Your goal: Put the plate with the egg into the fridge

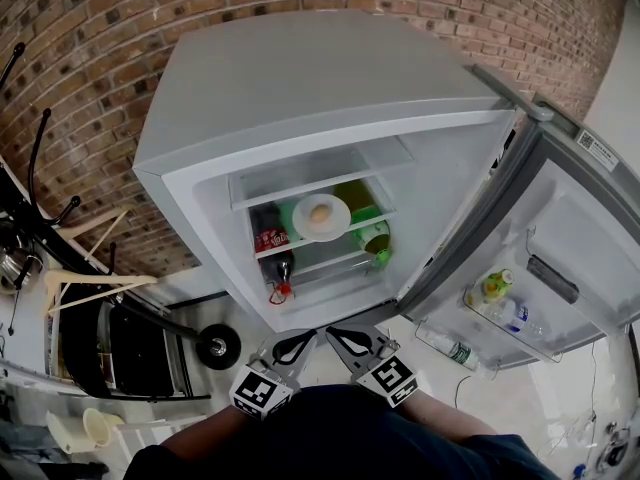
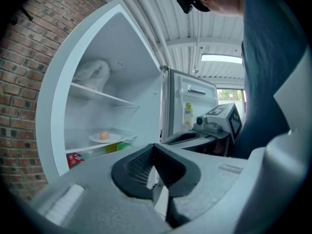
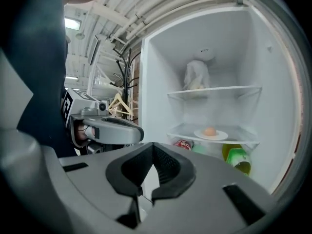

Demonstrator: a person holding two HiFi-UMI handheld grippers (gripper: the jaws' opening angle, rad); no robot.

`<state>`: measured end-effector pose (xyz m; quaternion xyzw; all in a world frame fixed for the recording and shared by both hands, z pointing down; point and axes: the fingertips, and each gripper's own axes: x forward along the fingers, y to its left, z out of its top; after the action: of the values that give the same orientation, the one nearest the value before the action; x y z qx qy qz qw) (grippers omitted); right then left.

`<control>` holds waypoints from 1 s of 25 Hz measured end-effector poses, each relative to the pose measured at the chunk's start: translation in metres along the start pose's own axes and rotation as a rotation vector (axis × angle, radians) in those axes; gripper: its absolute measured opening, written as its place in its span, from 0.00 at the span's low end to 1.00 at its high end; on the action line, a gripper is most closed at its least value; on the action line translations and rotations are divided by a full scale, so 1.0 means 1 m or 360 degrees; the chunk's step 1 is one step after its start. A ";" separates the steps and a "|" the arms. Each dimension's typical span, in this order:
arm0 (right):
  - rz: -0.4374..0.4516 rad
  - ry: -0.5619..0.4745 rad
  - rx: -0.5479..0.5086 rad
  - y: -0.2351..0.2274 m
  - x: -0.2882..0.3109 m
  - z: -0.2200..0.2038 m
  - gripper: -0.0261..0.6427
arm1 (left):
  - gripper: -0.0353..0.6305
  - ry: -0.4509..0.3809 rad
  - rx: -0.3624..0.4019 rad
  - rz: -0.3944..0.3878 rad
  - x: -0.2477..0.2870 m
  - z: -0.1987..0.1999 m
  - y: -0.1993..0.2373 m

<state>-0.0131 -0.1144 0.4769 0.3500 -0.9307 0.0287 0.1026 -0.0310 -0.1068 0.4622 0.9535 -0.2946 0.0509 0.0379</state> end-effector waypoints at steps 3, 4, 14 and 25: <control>-0.0007 0.0011 0.0004 0.001 0.000 -0.001 0.06 | 0.06 0.0001 0.0016 -0.0006 0.000 0.001 -0.002; -0.0006 0.0014 0.0006 0.001 -0.001 -0.001 0.05 | 0.06 -0.0002 0.0017 -0.0006 -0.001 0.000 -0.002; 0.0000 0.0012 0.0015 0.005 -0.003 -0.001 0.05 | 0.06 0.0002 0.0008 0.0001 -0.002 -0.002 -0.005; -0.0013 0.0020 0.0022 0.004 -0.005 -0.004 0.05 | 0.06 0.0002 0.0035 0.0008 -0.003 -0.001 -0.007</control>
<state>-0.0110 -0.1078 0.4795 0.3542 -0.9284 0.0368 0.1062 -0.0294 -0.0993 0.4630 0.9531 -0.2963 0.0549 0.0276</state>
